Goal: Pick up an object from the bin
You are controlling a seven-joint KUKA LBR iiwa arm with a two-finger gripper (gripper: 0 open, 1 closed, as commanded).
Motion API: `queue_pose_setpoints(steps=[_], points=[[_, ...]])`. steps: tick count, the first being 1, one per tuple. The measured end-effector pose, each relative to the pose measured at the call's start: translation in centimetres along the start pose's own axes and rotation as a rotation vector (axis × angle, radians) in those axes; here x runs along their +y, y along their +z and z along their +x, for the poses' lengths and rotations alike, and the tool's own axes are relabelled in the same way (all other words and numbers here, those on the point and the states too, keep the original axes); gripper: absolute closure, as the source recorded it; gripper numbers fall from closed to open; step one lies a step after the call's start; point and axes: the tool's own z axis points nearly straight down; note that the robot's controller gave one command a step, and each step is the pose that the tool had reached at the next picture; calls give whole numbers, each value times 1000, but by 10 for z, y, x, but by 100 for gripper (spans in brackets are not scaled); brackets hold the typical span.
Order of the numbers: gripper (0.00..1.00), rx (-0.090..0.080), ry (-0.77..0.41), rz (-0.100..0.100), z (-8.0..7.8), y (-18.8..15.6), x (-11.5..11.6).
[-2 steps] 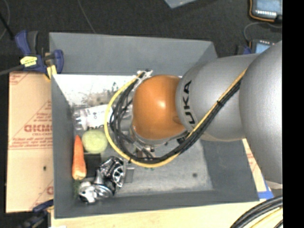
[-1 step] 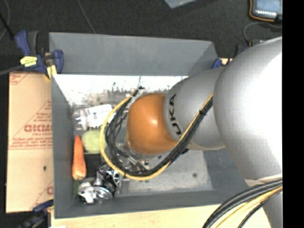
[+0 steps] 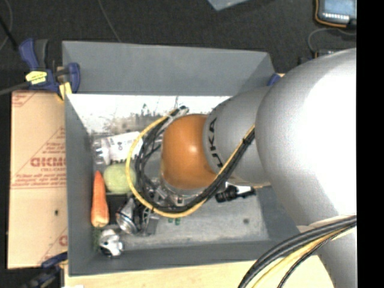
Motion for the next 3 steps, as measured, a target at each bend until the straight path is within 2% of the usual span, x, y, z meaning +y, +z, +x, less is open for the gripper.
queue_pose_setpoints(steps=[3], points=[[100,-4,20,-3,0,-13,7]])
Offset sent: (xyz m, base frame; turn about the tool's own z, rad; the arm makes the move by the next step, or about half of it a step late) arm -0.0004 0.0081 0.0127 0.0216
